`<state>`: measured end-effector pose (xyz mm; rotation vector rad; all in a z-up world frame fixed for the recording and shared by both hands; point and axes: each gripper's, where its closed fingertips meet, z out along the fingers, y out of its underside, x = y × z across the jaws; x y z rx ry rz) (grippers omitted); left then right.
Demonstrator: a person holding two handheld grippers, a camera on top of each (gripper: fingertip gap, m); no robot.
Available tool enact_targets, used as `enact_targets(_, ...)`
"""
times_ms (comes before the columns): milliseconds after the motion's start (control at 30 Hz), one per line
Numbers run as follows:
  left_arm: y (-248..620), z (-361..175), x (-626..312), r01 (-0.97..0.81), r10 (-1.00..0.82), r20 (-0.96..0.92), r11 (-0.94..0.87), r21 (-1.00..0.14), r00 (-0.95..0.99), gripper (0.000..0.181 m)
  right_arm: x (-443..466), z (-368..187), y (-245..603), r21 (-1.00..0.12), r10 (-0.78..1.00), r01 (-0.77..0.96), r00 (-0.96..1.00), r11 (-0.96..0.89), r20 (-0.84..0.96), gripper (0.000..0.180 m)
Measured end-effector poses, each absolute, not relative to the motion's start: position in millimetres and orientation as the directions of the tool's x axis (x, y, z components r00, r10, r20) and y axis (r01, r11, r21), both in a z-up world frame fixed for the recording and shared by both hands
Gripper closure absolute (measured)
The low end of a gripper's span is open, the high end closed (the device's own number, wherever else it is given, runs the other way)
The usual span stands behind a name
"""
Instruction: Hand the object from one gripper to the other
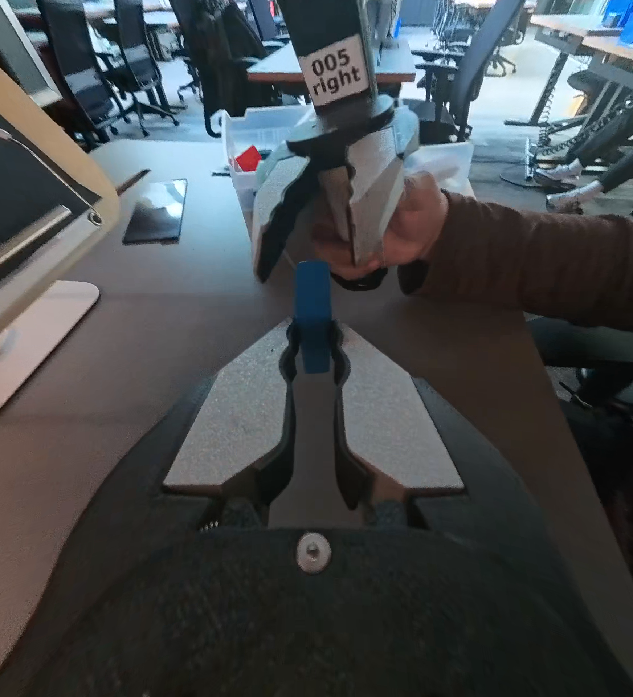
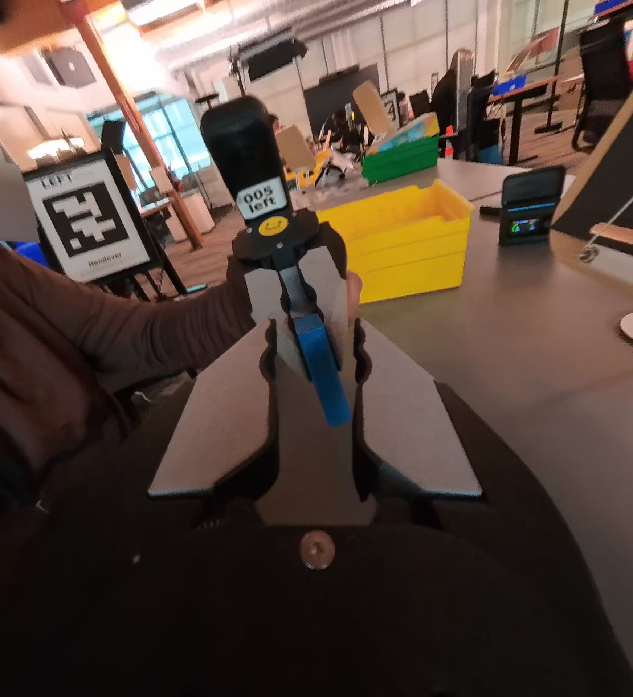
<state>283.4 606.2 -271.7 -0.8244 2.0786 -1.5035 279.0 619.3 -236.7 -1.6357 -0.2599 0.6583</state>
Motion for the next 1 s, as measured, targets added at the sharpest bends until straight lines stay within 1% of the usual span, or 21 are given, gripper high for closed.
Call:
enact_targets(67,604,-275,282,-0.224,-0.681,0.008,0.230,-0.947,-0.732,0.168,274,-246,624,-0.964,0.518,-0.163,0.818,-0.210,-0.251,0.156)
enact_targets(100,603,-275,282,-0.227,-0.679,0.014,0.226,-0.947,-0.734,0.168,270,-251,624,-0.961,0.526,-0.149,0.812,-0.234,-0.254,0.159)
enact_targets(200,604,-274,282,-0.233,-0.680,0.025,0.217,-0.948,-0.733,0.168,269,-251,624,-0.959,0.532,-0.149,0.807,-0.241,-0.259,0.163)
enact_targets(300,603,-270,281,-0.248,-0.673,0.085,0.150,-0.957,-0.735,0.167,270,-246,624,-0.971,0.527,-0.130,0.821,-0.202,-0.220,0.165)
enact_targets(367,603,-274,281,-0.260,-0.661,0.105,0.140,-0.955,-0.743,0.164,275,-234,624,-0.973,0.522,-0.183,0.822,-0.138,-0.228,0.167)
enact_targets(433,604,-281,286,-0.267,-0.678,0.091,0.160,-0.950,-0.729,0.154,282,-222,621,-0.963,0.530,-0.255,0.807,-0.087,-0.262,0.167)
enact_targets(500,602,-281,288,-0.253,-0.682,0.086,0.150,-0.956,-0.726,0.151,286,-218,619,-0.954,0.537,-0.290,0.795,-0.070,-0.282,0.167)
enact_targets(567,598,-274,288,-0.231,-0.672,0.105,0.102,-0.968,-0.733,0.152,287,-213,617,-0.952,0.538,-0.301,0.796,-0.044,-0.277,0.167)
enact_targets(667,594,-260,287,-0.206,-0.637,0.174,-0.025,-0.978,-0.751,0.155,288,-209,616,-0.951,0.536,-0.308,0.800,-0.020,-0.270,0.168)
enact_targets(700,592,-255,286,-0.208,-0.613,0.206,-0.068,-0.976,-0.763,0.153,289,-209,617,-0.953,0.529,-0.302,0.807,-0.010,-0.262,0.168)
enact_targets(800,591,-252,286,-0.239,-0.577,0.270,-0.131,-0.962,-0.771,0.132,288,-206,617,-0.950,0.537,-0.311,0.804,0.013,-0.256,0.167)
enact_targets(867,593,-255,289,-0.244,-0.586,0.271,-0.127,-0.961,-0.763,0.130,287,-204,616,-0.950,0.544,-0.311,0.801,0.020,-0.250,0.167)
enact_targets(900,593,-256,290,-0.233,-0.594,0.259,-0.123,-0.965,-0.762,0.138,286,-204,615,-0.950,0.549,-0.311,0.798,0.023,-0.248,0.167)
enact_targets(933,594,-255,290,-0.211,-0.601,0.239,-0.119,-0.970,-0.763,0.156,286,-203,615,-0.950,0.549,-0.312,0.798,0.024,-0.248,0.167)
enact_targets(967,594,-253,289,-0.187,-0.602,0.218,-0.115,-0.976,-0.768,0.168,288,-203,616,-0.949,0.542,-0.313,0.804,0.032,-0.247,0.167)
enact_targets(1000,594,-251,289,-0.175,-0.607,0.206,-0.111,-0.978,-0.767,0.168,289,-201,614,-0.946,0.546,-0.322,0.800,0.041,-0.248,0.167)
